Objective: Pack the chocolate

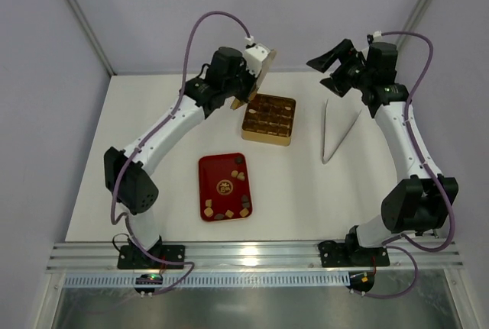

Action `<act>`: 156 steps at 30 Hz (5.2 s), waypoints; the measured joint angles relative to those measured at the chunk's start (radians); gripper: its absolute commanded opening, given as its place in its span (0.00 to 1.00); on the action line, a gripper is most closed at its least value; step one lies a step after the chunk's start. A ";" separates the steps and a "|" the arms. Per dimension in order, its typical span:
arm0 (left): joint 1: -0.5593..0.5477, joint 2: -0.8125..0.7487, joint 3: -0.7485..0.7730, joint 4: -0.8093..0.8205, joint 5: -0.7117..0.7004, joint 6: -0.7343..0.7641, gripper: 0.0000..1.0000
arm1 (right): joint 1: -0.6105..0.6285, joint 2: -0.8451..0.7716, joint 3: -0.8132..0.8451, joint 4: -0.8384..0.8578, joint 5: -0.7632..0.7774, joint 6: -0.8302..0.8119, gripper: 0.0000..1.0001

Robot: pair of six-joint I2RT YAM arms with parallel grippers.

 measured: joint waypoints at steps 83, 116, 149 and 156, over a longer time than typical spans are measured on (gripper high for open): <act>0.332 0.787 0.271 0.508 1.239 -1.260 0.11 | 0.135 0.391 -0.174 0.129 0.134 -0.176 0.84; 0.392 0.763 0.258 0.270 1.197 -1.097 0.58 | 0.164 0.407 -0.161 0.132 0.152 -0.176 0.81; 0.398 0.695 0.372 -0.223 0.937 -0.751 0.63 | 0.186 0.407 -0.201 0.152 0.151 -0.175 0.80; 0.407 0.688 0.368 -0.229 0.934 -0.740 0.63 | 0.190 0.407 -0.204 0.161 0.143 -0.173 0.80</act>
